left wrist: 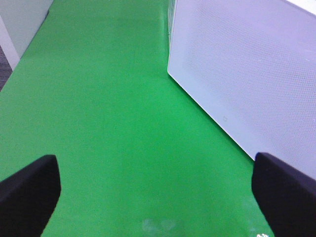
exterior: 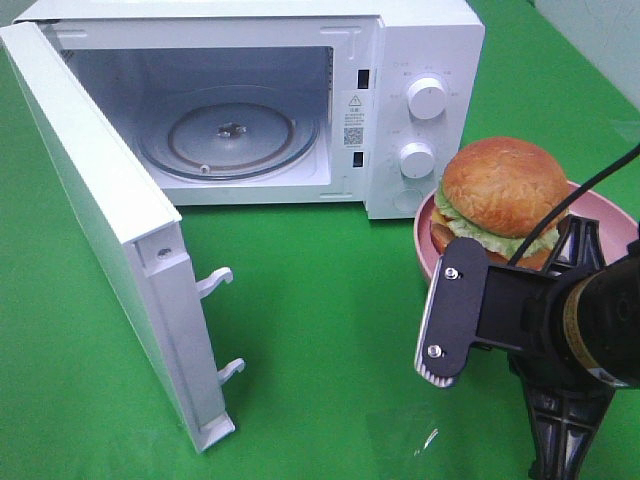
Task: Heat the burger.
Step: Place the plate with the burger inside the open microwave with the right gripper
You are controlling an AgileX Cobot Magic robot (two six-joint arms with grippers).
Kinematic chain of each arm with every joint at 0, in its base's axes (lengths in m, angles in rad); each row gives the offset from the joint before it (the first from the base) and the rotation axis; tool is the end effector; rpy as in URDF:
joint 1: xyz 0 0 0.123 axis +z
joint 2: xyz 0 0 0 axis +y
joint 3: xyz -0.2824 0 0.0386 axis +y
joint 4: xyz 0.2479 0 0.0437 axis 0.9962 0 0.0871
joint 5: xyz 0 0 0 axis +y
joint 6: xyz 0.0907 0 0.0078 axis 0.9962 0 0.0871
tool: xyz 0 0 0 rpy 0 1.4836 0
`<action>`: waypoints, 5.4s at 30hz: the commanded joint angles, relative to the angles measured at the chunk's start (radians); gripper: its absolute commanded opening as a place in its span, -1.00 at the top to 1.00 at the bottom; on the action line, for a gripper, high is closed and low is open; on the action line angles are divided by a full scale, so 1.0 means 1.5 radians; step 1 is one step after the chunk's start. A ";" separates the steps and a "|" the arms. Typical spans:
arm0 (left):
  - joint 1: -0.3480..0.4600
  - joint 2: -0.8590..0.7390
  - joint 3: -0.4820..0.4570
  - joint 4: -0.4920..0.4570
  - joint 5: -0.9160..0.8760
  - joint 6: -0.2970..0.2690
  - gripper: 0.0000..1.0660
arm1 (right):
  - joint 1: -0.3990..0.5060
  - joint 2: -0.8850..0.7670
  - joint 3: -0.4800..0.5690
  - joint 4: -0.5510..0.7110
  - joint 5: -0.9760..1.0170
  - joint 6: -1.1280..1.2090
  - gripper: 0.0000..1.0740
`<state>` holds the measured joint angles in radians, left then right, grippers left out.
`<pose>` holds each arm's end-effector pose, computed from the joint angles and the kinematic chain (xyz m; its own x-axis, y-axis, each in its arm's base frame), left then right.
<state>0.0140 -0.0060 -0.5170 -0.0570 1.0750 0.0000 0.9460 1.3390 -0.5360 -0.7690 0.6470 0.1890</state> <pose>-0.0084 -0.0047 0.2808 -0.4483 -0.0334 -0.8933 0.0187 0.9987 -0.0467 0.1510 0.1440 0.1813 -0.1951 -0.9714 -0.1350 -0.8279 0.2369 -0.5084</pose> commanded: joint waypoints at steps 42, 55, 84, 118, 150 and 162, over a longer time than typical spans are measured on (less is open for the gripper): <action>0.000 -0.010 0.001 -0.005 -0.005 0.000 -0.88 | -0.143 -0.024 0.005 0.111 -0.241 -0.583 0.98; 0.000 -0.010 0.001 -0.005 -0.005 0.000 -0.88 | -0.165 -0.024 0.001 0.228 -0.267 -0.785 0.98; 0.000 -0.010 0.001 -0.005 -0.005 0.000 -0.88 | -0.284 -0.022 -0.029 0.603 -0.284 -1.254 0.97; 0.000 -0.010 0.001 -0.005 -0.005 0.000 -0.88 | -0.287 -0.022 -0.031 0.621 -0.317 -1.291 1.00; 0.000 -0.010 0.001 -0.005 -0.005 0.000 -0.88 | -0.207 0.079 -0.115 0.609 -0.335 -1.277 1.00; 0.000 -0.010 0.001 -0.005 -0.005 0.000 -0.88 | -0.207 0.118 -0.147 0.625 -0.335 -1.277 1.00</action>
<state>0.0140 -0.0060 -0.5170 -0.0570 1.0750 0.0000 0.6340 1.5010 -0.7220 0.1540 0.2080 -1.7360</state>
